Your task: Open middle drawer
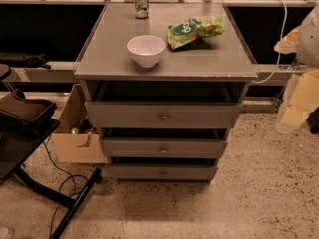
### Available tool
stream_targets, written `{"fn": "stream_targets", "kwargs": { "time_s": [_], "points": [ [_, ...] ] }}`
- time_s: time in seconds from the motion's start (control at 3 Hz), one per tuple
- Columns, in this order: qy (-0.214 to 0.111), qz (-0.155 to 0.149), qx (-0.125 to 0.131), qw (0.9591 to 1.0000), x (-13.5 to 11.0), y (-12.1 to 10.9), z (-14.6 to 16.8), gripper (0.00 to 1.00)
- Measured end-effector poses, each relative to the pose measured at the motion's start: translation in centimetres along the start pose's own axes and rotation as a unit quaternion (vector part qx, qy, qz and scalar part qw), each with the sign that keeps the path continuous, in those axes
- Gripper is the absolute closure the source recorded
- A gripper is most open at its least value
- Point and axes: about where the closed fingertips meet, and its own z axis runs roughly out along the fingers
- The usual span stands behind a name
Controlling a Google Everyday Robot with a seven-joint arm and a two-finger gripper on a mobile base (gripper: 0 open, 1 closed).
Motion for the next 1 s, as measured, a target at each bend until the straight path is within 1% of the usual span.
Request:
{"fn": "stream_targets", "kwargs": {
  "time_s": [0.33,0.67,1.0],
  "points": [
    [0.0,0.0,0.0,1.0,0.0,0.0,0.0,0.0],
    [-0.011,0.005,-0.002,0.9999,0.8,0.4,2.2,0.0],
    [-0.038,0.013,-0.011,0.9991,2.7,2.5,6.7,0.0]
  ]
}}
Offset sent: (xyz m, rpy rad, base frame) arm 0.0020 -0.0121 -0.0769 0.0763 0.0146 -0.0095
